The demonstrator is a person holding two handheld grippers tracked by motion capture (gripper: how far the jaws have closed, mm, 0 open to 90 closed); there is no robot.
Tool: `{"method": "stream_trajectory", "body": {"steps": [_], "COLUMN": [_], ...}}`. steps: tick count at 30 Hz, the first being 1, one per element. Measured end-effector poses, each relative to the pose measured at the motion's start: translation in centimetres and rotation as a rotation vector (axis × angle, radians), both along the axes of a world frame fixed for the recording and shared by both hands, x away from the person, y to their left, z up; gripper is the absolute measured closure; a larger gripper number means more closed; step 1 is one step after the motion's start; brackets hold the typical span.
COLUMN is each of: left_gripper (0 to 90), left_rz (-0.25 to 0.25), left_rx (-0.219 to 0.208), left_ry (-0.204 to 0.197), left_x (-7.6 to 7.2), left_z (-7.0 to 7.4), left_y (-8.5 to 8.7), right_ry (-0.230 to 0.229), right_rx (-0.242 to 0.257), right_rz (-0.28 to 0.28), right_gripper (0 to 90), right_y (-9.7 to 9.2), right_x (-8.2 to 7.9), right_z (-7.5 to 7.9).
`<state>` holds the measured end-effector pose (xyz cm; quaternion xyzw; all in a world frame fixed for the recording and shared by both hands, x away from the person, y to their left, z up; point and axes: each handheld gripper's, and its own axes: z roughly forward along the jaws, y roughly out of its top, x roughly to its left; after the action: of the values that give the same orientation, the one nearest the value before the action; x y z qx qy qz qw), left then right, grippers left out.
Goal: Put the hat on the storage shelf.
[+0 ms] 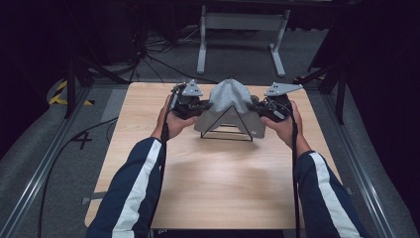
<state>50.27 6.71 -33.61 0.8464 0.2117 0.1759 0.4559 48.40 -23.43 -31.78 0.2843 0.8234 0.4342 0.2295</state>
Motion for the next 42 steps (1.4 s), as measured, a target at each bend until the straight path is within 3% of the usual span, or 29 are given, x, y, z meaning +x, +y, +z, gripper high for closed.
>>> {"method": "stream_trajectory", "body": {"steps": [5,16,20,29,35,42], "left_gripper": [83.8,83.8,83.8,83.8,83.5,81.8], "left_rz": [0.012,0.032,0.032,0.035,0.043,0.061], "left_rx": [0.042,0.074,0.104,0.106,0.097,0.103], "left_ry": [0.013,0.042,0.053,0.079,0.075,0.047], "left_x": [0.1,0.3,0.4,0.7,0.4,-0.6], "left_z": [-1.2,-3.8,-4.6,-6.4,-6.4,-5.1], "left_y": [-0.2,-0.6,-0.8,-1.4,-1.3,0.3], "right_ry": [0.035,0.087,0.103,0.123,0.118,0.093], "right_rx": [-0.021,-0.039,-0.047,-0.036,-0.046,-0.052], "right_rz": [-0.005,-0.024,-0.037,-0.066,-0.081,-0.09], "right_gripper": [84.2,84.2,84.1,83.8,82.1,78.8], "right_y": [0.1,0.2,0.1,-0.4,-0.4,-0.9], "right_x": [0.1,0.7,0.9,1.1,0.9,0.0], "right_z": [-1.8,-4.7,-5.5,-6.8,-7.1,-6.3]}}
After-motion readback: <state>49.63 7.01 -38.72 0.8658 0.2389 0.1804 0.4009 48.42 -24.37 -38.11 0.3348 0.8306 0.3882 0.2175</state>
